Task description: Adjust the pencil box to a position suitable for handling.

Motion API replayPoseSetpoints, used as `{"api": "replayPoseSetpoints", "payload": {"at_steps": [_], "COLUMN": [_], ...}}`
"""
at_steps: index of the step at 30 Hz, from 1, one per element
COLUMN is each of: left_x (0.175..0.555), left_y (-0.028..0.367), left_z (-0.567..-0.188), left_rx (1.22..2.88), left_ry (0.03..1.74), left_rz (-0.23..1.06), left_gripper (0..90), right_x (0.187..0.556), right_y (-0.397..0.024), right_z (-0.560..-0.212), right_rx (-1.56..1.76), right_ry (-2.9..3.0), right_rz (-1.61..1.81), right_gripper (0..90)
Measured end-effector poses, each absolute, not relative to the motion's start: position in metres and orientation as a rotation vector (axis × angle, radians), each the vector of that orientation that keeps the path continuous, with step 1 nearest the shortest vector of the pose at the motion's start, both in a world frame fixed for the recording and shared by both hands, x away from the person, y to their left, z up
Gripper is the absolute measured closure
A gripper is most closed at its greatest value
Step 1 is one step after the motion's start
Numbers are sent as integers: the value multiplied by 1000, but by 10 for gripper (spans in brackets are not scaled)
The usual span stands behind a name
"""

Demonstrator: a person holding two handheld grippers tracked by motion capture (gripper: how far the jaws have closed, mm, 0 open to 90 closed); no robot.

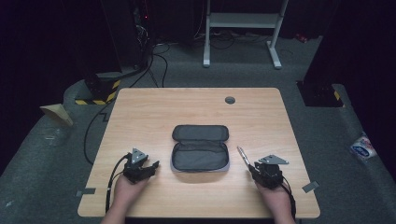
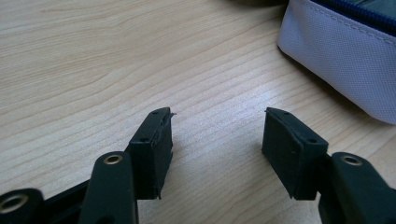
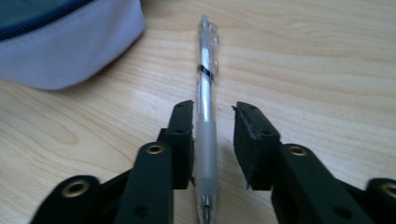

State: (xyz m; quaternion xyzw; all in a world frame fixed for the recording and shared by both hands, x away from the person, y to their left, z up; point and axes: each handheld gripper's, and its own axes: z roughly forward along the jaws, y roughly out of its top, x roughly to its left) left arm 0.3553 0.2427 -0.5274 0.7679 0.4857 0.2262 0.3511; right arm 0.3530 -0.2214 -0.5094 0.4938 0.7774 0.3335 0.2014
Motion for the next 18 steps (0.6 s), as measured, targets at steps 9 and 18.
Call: {"api": "replayPoseSetpoints", "payload": {"at_steps": [9,18], "left_x": [355,355], "left_y": [242,243], "left_z": [-528,-528], "left_rx": [1985,1986], "left_ry": [1257,1255], "left_rz": [586,587], "left_gripper": [428,428], "right_x": [368,383], "right_y": [-217,-206], "right_z": [-507,-514], "right_rx": [1376,1351], "right_ry": [2162,2200], "right_rz": [976,909], "right_gripper": [579,597]}}
